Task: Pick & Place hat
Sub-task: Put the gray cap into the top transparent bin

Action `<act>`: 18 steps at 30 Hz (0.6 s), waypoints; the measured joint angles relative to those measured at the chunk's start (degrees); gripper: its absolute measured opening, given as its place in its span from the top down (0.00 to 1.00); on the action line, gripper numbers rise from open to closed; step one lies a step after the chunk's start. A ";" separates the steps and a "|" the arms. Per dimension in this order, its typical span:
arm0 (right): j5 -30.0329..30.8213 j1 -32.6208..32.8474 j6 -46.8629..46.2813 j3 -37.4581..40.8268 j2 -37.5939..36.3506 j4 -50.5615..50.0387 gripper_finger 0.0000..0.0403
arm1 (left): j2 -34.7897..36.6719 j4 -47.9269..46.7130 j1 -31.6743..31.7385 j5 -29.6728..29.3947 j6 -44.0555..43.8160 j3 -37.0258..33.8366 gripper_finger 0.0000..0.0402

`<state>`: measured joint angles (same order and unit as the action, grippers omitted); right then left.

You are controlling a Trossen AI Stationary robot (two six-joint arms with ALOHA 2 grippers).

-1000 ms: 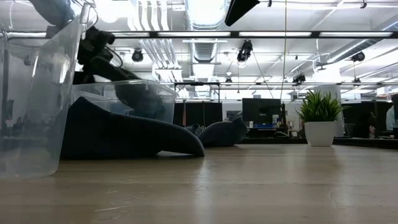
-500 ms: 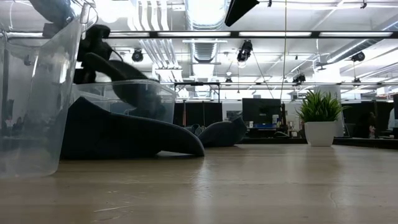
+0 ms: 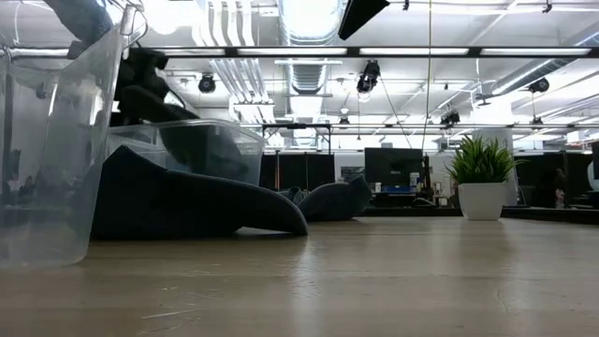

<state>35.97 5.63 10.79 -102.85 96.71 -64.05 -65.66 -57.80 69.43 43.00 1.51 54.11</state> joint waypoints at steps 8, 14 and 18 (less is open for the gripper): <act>0.02 0.00 0.08 0.00 0.00 0.00 0.73 | -3.20 0.52 -0.38 -3.58 2.37 0.22 0.99; 0.02 -0.01 0.15 0.00 0.00 0.00 0.73 | -3.55 0.24 -0.39 -6.95 2.55 0.22 0.96; 0.04 -0.02 0.37 0.00 0.00 0.00 0.74 | -3.57 0.27 -0.37 -9.79 2.82 0.17 0.94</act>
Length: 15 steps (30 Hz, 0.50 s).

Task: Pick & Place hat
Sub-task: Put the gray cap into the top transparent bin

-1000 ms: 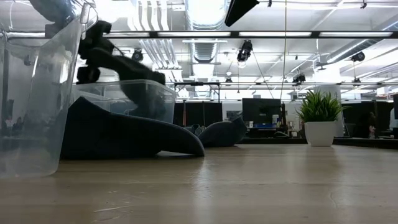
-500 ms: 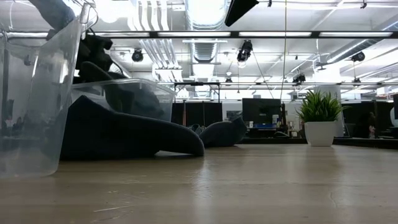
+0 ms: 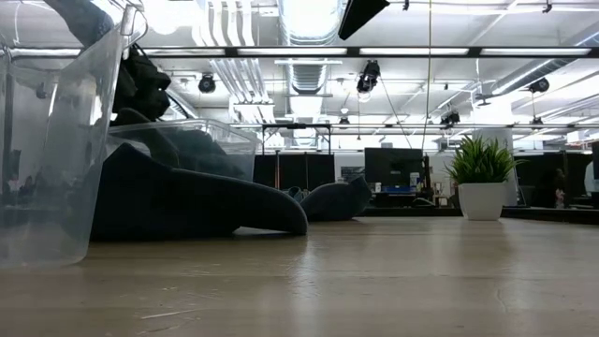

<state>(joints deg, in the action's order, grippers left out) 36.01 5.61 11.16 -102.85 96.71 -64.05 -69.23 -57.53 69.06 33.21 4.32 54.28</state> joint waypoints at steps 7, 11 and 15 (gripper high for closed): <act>0.02 0.00 0.39 0.00 0.00 0.00 0.75 | -0.02 0.51 0.00 -0.37 0.08 -0.04 0.94; 0.00 0.00 0.39 0.00 0.00 0.00 0.75 | -0.02 1.85 0.00 -0.52 -0.12 -0.07 0.93; 0.00 0.00 0.39 0.00 0.00 0.00 0.75 | -0.05 2.59 0.00 -0.66 -0.28 -0.07 0.93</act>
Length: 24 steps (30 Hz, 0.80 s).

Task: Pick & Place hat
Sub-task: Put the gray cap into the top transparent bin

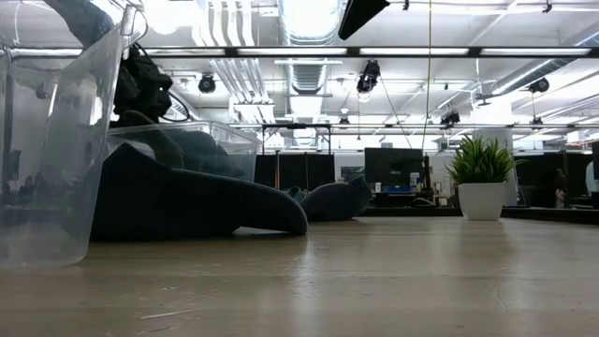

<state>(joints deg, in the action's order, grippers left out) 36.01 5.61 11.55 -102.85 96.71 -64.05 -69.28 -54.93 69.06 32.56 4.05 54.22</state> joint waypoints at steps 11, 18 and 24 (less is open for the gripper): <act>0.00 0.00 -0.01 0.00 0.00 0.00 0.76 | -1.04 0.36 -0.13 -1.88 0.07 -0.15 0.74; 0.00 0.00 0.00 0.00 0.00 -0.02 0.77 | -1.07 0.62 -0.17 -4.31 0.55 -0.15 0.51; 0.00 0.00 0.00 0.00 0.00 -0.02 0.77 | -0.75 -0.45 -0.17 -6.12 -2.16 1.98 0.45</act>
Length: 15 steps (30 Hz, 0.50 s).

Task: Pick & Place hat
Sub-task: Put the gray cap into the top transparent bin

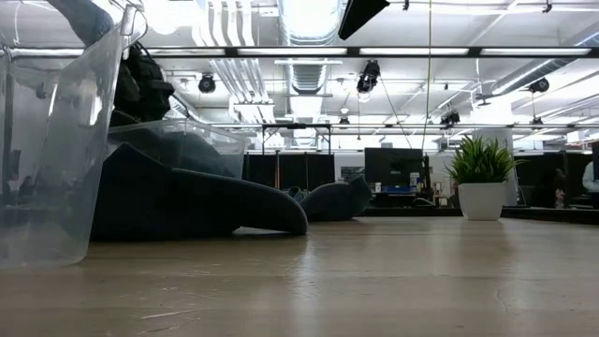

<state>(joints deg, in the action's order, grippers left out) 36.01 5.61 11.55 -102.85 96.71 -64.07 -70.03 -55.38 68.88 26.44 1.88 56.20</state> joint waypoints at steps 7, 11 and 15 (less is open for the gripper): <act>0.00 0.00 0.00 0.00 0.00 -0.02 0.78 | 2.74 -0.18 0.00 -1.96 -1.56 6.53 0.45; 0.00 0.00 0.00 0.00 0.00 -0.04 0.78 | 4.38 -0.17 -0.26 -1.86 -3.72 9.59 0.45; -0.02 0.00 0.48 0.00 0.00 -0.04 0.78 | 4.22 -0.15 -2.56 2.30 -6.00 9.36 0.45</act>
<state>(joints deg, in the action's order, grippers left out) 35.99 5.61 12.03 -102.85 96.71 -64.12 -65.81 -55.53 66.32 28.73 -4.11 65.56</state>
